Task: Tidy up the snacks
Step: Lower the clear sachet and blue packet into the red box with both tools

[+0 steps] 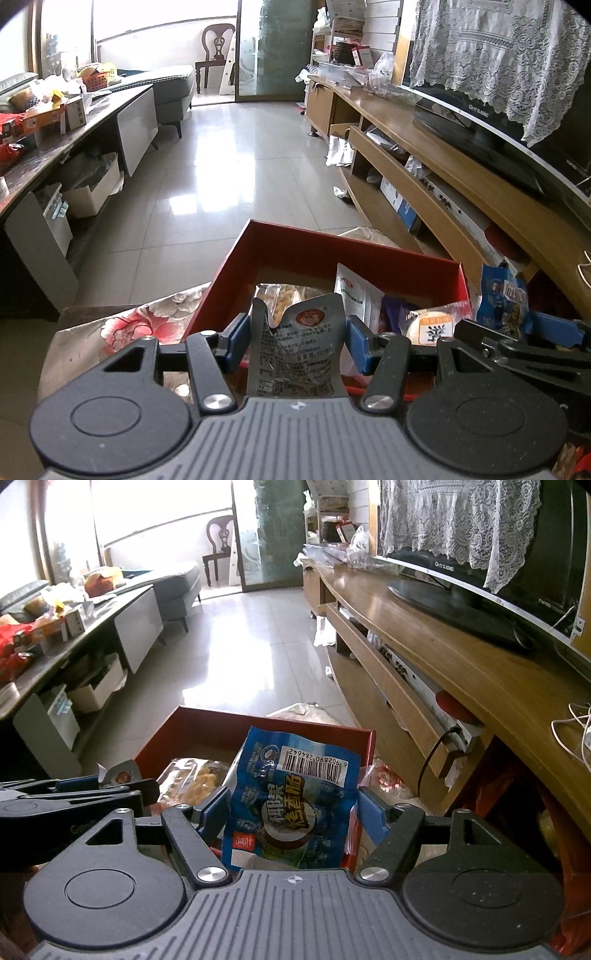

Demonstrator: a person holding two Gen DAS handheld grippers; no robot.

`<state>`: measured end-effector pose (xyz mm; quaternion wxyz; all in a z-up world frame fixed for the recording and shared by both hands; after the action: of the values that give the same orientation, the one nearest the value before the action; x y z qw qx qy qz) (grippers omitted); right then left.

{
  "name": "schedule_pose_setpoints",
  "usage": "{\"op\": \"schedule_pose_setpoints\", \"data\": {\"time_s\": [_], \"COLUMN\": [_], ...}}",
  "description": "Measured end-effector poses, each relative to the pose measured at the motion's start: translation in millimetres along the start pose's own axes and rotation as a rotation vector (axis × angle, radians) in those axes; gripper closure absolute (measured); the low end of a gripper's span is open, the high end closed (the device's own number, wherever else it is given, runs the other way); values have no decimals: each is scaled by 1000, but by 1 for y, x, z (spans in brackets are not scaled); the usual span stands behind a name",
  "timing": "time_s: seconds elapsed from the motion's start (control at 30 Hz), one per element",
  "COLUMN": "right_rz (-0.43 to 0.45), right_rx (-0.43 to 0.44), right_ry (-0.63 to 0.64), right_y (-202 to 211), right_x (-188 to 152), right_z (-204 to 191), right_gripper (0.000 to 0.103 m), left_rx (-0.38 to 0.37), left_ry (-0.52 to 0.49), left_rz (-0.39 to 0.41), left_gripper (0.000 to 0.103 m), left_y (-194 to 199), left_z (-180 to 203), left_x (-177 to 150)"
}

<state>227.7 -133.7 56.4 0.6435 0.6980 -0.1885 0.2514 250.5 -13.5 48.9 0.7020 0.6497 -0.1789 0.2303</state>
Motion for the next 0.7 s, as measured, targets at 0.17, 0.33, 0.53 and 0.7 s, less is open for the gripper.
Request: {"op": "schedule_pose_setpoints", "data": {"time_s": [0.17,0.33,0.53,0.7], "right_rz": [-9,-22,-42,-49], "right_rx": [-8,-14,-23,-22], "right_ry": [0,-7,-12,-12], "right_y": [-9,-19,-33,-42], "right_x": [7,13,20,24], "right_z": [3,8,15,17], "right_gripper": [25,25,25,25], "left_rx": [7,9,15,22], "left_ry": [10,19,22,20], "left_rz": [-5,-10,-21,-27], "left_gripper": [45,45,45,45], "left_y": [-9,-21,-34,-42], "left_z": [1,4,9,11], "left_x": [8,16,24,27]}}
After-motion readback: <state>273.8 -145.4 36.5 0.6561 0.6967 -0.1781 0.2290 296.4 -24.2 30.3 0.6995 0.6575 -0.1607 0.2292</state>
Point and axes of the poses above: each gripper's, at about its wrist camera, not at the fingertips, and y roughly against the way its jaws point, z to its right, x to its top, the point moved 3 cm from there along -y, roughly the way its jaws point, and after that the axes turned 12 degrees about -z, right-handed, at the moved point
